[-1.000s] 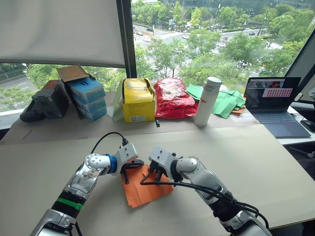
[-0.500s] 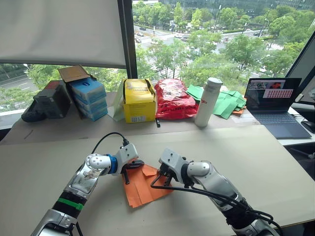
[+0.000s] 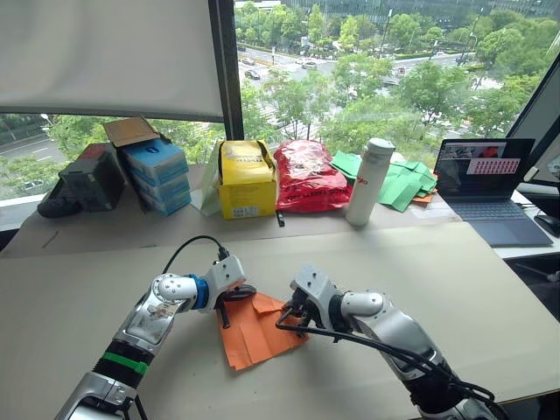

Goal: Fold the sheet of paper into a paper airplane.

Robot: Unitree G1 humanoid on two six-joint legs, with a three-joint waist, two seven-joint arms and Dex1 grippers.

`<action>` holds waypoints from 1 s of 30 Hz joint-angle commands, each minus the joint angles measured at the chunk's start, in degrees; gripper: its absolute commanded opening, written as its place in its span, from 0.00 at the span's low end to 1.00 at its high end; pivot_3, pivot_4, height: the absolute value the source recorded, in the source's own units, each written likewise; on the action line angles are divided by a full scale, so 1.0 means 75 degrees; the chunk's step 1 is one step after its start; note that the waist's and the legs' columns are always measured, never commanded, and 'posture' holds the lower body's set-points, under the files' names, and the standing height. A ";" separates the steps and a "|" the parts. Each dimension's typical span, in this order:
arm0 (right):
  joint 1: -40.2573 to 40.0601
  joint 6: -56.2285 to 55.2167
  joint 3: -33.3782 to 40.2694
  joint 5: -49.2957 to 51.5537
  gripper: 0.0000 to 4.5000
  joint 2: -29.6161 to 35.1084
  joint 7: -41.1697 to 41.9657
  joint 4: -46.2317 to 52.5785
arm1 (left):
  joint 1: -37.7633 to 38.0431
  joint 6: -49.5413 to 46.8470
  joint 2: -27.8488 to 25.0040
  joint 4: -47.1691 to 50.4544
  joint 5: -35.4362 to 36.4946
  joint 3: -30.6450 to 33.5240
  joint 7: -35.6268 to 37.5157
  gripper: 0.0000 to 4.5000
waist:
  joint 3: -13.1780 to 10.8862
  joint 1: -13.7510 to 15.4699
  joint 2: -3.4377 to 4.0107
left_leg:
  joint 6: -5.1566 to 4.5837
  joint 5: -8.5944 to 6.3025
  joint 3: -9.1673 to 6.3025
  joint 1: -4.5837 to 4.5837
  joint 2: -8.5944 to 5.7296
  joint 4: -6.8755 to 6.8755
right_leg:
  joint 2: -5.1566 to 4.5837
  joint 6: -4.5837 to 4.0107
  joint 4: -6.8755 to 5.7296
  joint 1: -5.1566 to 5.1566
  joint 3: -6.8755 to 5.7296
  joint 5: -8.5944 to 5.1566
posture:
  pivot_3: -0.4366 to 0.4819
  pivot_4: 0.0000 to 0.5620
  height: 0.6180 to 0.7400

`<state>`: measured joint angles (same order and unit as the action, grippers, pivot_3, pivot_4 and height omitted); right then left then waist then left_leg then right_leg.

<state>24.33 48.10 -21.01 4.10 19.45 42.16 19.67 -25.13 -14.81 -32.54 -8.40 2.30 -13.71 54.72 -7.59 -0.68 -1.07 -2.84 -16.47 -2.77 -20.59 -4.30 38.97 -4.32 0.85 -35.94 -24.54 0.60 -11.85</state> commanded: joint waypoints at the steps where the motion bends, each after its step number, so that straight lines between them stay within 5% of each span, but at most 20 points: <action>1: 0.0292 -0.0545 0.0307 0.0400 0.01 -0.0202 -0.0003 0.0426 | 0.0064 -0.0076 -0.0031 0.0034 -0.0111 -0.0109 0.0042 0.00 | 0.0000 -0.0001 0.0000 | 0.0000 0.0000 0.0000 0.0001 0.0000 0.0000 | 0.0001 0.0000 0.0000 0.0000 0.0000 0.0000 | 0.48 0.27 1.00; 19: 0.0639 -0.1711 -0.1288 -0.0569 0.01 -0.0366 0.0066 -0.2399 | 0.0457 -0.0674 -0.0231 0.0964 0.0383 0.0667 -0.0228 0.00 | -0.0001 -0.0047 0.0001 | 0.0047 0.0028 0.0009 -0.0071 0.0001 0.0002 | 0.0000 -0.0002 -0.0021 -0.0086 0.0008 0.0001 | 0.48 0.27 1.00; 26: 0.0629 -0.1644 -0.1343 -0.0681 0.01 -0.0420 -0.0023 -0.2476 | 0.1433 -0.3431 0.0065 0.2816 0.2947 0.3467 -0.1108 0.00 | -0.0001 -0.0058 0.0000 | 0.0015 0.0009 0.0000 -0.0070 0.0004 0.0000 | 0.0001 -0.0002 -0.0022 -0.0085 0.0013 0.0001 | 0.48 0.27 1.00; 30: 0.0643 -0.1641 -0.1376 -0.0713 0.00 -0.0439 -0.0083 -0.2474 | 0.1963 -0.4703 0.0099 0.3410 0.4136 0.4607 -0.1535 0.32 | -0.0001 -0.0053 0.0001 | 0.0024 0.0014 -0.0003 -0.0062 0.0006 -0.0001 | 0.0002 -0.0002 -0.0023 -0.0080 0.0009 0.0001 | 0.48 0.27 1.00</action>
<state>30.01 34.99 -29.90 0.36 16.07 41.80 2.78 -10.74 -47.13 -31.97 14.64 29.83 18.29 44.33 -7.59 -1.08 -1.06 -2.65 -16.36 -2.79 -21.04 -4.25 38.96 -4.30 0.84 -36.12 -25.12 0.66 -11.84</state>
